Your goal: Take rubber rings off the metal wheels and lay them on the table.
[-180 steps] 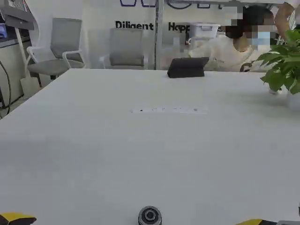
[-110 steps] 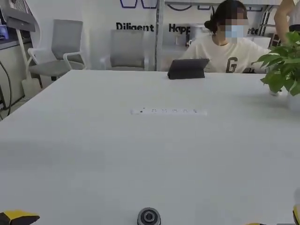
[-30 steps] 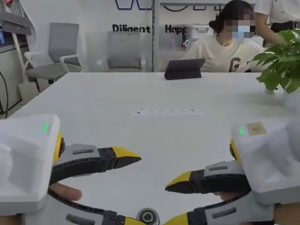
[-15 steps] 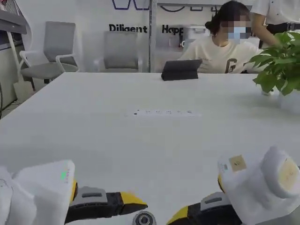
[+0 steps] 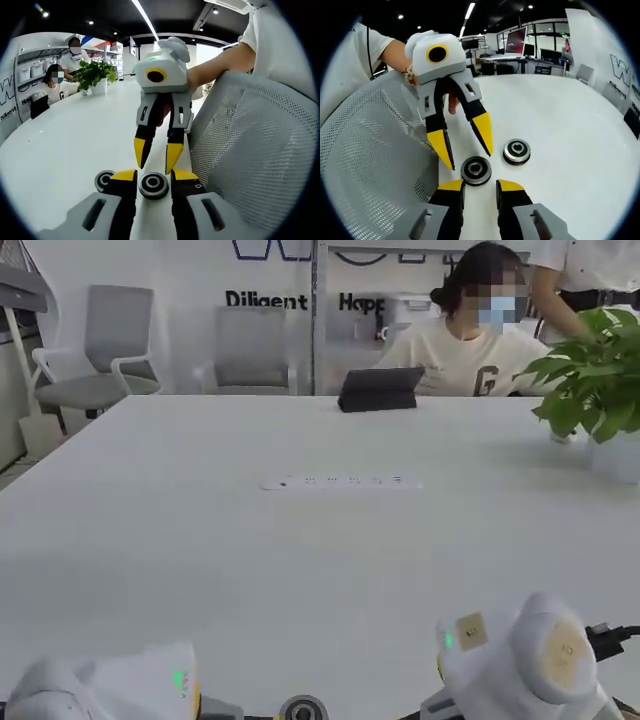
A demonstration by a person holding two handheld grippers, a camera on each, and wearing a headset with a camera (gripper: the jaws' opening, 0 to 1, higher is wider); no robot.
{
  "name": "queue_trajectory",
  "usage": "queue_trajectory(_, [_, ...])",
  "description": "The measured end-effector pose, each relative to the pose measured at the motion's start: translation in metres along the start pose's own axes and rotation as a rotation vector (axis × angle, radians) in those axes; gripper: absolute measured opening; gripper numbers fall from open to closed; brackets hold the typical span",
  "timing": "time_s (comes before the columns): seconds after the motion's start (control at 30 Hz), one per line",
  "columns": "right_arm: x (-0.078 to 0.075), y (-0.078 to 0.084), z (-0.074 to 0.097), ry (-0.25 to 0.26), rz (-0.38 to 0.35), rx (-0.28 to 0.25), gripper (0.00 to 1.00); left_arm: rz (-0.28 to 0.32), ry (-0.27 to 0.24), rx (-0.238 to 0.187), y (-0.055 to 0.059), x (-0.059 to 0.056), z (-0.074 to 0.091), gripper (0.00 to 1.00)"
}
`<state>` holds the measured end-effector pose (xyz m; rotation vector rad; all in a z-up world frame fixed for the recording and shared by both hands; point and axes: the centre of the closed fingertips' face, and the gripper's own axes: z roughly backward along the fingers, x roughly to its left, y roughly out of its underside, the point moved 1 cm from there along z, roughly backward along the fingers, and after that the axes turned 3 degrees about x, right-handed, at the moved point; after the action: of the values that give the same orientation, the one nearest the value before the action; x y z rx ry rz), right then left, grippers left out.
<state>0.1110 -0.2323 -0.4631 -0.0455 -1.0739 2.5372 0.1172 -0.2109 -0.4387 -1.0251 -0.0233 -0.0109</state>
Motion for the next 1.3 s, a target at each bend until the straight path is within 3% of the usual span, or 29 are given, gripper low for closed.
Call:
queue_trajectory(0.4, [0.005,0.004,-0.007,-0.017,0.019,0.024,0.21,-0.033,0.001,0.056,0.016,0.001,-0.007,0.13])
queue_trajectory(0.53, [0.003,0.003,-0.007,-0.014,0.004,0.011,0.20,-0.044,-0.020,0.051,0.014,0.006,-0.010,0.12])
queue_trajectory(0.73, [0.003,0.003,-0.009,-0.012,0.003,0.004,0.17,-0.112,-0.012,0.051,0.013,0.000,-0.011,0.07])
queue_trajectory(1.03, [0.002,0.004,-0.009,0.016,0.097,0.014,0.15,-0.107,-0.014,0.041,0.013,0.002,-0.009,0.07])
queue_trajectory(1.13, [-0.001,0.007,-0.009,0.041,0.141,0.048,0.11,-0.106,-0.015,0.039,0.013,0.002,-0.009,0.07])
queue_trajectory(1.3, [-0.004,0.006,-0.007,0.052,0.138,0.041,0.00,-0.107,-0.017,0.038,0.012,0.002,-0.009,0.07])
